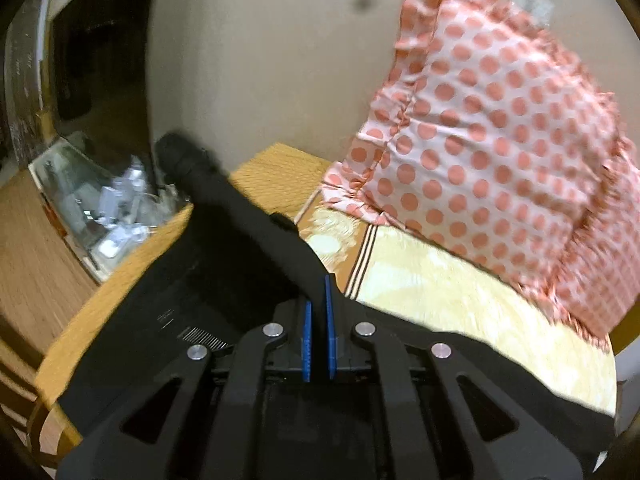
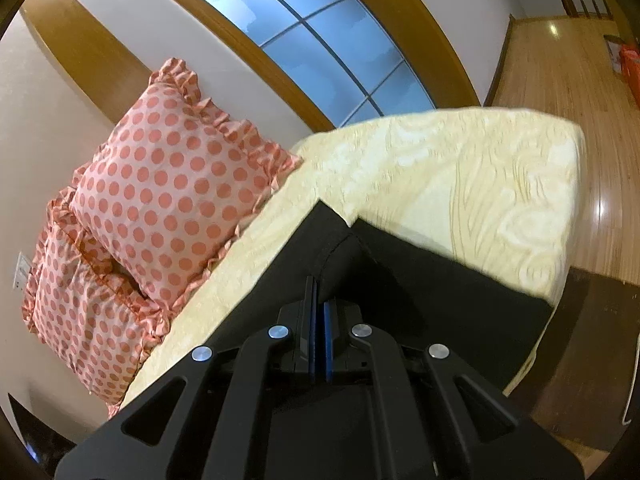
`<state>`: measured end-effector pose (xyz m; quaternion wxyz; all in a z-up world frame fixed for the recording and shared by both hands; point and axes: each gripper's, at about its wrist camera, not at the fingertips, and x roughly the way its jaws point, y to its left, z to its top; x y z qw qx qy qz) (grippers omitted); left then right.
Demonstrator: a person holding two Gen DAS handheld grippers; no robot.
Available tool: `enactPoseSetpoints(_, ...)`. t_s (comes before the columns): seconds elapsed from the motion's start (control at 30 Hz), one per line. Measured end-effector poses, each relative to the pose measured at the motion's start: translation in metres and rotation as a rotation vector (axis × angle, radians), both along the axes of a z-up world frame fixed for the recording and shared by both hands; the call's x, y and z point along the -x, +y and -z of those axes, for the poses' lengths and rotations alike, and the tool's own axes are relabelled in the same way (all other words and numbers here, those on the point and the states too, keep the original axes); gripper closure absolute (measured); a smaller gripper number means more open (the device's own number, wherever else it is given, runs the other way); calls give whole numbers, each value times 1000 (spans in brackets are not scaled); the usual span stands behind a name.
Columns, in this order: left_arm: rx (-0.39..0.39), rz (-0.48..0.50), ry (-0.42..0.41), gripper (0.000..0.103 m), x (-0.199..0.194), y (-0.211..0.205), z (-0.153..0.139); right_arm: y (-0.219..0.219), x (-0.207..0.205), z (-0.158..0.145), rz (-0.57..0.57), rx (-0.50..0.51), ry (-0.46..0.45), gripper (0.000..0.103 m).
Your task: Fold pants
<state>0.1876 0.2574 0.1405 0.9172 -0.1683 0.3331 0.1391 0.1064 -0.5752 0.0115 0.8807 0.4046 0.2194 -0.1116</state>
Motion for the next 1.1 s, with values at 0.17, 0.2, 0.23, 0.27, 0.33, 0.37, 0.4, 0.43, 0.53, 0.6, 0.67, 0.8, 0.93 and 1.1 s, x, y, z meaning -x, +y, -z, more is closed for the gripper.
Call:
enactPoseSetpoints(0.17,-33,-59,-37,97,96,0,19,-11,6,-6,23,14,-9,100)
enactPoseSetpoints(0.2,-27,-70,-36,97,109,1,26,-13,7,-6,26,11,-7,100)
enactPoseSetpoints(0.23,-20,-88,-29,97,127,0,37,-16,9,-4,27,5,-3,100)
enactPoseSetpoints(0.27,-20,-99,-20,97,133,0,48,-17,10,-3,27,-1,1,100)
enactPoseSetpoints(0.33,-17,-126,-4,97,152,-3,66,-22,12,3,26,-28,17,100)
enactPoseSetpoints(0.37,-14,-139,2,97,160,-5,74,-22,13,4,26,-33,22,100)
enactPoseSetpoints(0.4,-17,-148,4,97,165,-7,80,-23,14,5,26,-36,25,100)
enactPoseSetpoints(0.43,-30,-155,2,97,170,-10,84,-24,15,5,26,-38,28,100)
enactPoseSetpoints(0.53,-43,-166,-7,97,179,-13,89,-25,20,1,24,-40,20,100)
enactPoseSetpoints(0.6,-21,-169,-5,97,181,-10,91,-25,23,-5,23,-46,2,100)
enactPoseSetpoints(0.67,-23,-158,-13,97,181,-9,86,-28,24,-17,16,-59,-31,100)
enactPoseSetpoints(0.8,-54,-136,-31,97,173,-6,71,-29,16,-49,-13,-36,-78,100)
enactPoseSetpoints(0.93,-61,-138,-15,97,178,-4,75,-23,17,-58,-3,52,-45,100)
enactPoseSetpoints(1.1,-4,-142,47,97,185,3,102,-31,27,-8,27,-9,76,100)
